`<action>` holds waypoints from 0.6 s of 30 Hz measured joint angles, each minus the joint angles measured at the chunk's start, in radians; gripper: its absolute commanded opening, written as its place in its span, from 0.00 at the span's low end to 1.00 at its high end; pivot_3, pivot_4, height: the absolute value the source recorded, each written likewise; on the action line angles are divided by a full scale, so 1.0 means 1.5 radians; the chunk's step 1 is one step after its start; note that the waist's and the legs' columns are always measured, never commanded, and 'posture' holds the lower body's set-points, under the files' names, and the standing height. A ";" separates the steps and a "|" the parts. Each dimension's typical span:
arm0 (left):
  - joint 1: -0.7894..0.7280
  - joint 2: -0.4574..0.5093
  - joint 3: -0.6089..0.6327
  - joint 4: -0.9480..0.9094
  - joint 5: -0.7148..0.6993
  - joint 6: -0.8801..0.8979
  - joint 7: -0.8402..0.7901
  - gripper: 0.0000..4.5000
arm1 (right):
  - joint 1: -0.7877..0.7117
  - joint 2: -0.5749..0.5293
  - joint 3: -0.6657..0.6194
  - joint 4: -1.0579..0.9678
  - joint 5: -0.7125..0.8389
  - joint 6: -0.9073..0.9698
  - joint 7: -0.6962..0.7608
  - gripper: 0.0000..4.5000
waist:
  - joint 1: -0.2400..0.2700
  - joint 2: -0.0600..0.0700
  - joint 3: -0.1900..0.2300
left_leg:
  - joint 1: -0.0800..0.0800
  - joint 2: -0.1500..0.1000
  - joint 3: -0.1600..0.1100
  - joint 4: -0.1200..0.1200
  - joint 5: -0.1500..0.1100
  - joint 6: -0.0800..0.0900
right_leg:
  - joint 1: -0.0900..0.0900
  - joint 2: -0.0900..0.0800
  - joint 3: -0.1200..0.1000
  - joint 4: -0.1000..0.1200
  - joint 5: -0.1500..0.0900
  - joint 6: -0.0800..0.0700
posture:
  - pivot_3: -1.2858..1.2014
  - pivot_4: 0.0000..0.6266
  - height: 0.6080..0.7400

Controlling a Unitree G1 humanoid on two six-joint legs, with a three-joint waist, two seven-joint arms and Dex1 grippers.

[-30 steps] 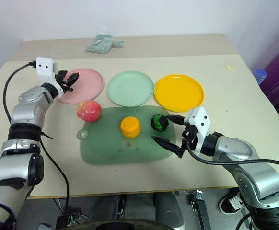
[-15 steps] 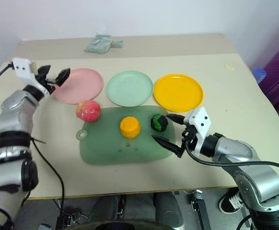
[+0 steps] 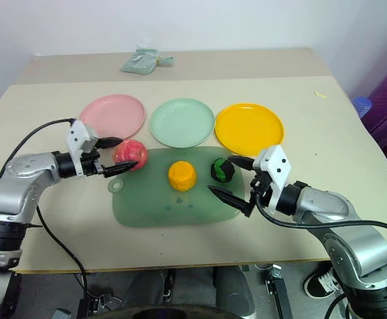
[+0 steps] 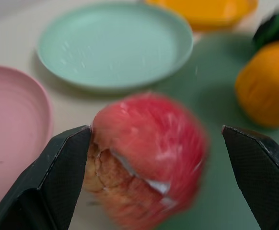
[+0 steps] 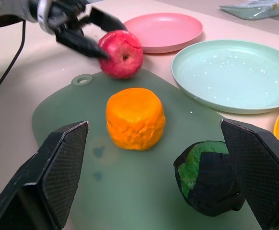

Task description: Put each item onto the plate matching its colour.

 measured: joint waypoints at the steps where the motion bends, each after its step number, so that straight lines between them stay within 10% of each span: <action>1: -0.008 0.000 -0.004 0.007 0.010 -0.006 0.001 0.87 | 0.000 0.000 0.000 0.000 0.000 0.000 -0.001 1.00 | 0.000 0.000 0.000 | 0.000 0.000 0.000 0.000 0.000 0.000 | 0.000 0.000 0.000 0.000 0.000 0.000 | 0.52 0.24 1.00; 4: -0.024 -0.001 -0.008 0.029 0.025 -0.018 0.003 0.69 | 0.000 0.000 0.000 0.000 0.000 0.000 -0.005 1.00 | 0.000 0.000 0.000 | 0.000 0.000 0.000 0.000 0.000 0.000 | 0.000 0.000 0.000 0.000 0.000 0.000 | 0.52 0.24 1.00; 18: -0.280 -0.105 0.110 0.344 0.080 -0.049 0.326 0.69 | -0.019 0.002 0.000 0.001 0.001 0.000 -0.011 1.00 | -0.001 -0.003 0.001 | -0.001 -0.001 0.000 0.000 0.000 0.000 | -0.001 0.000 0.000 0.000 0.000 0.000 | 0.52 0.24 1.00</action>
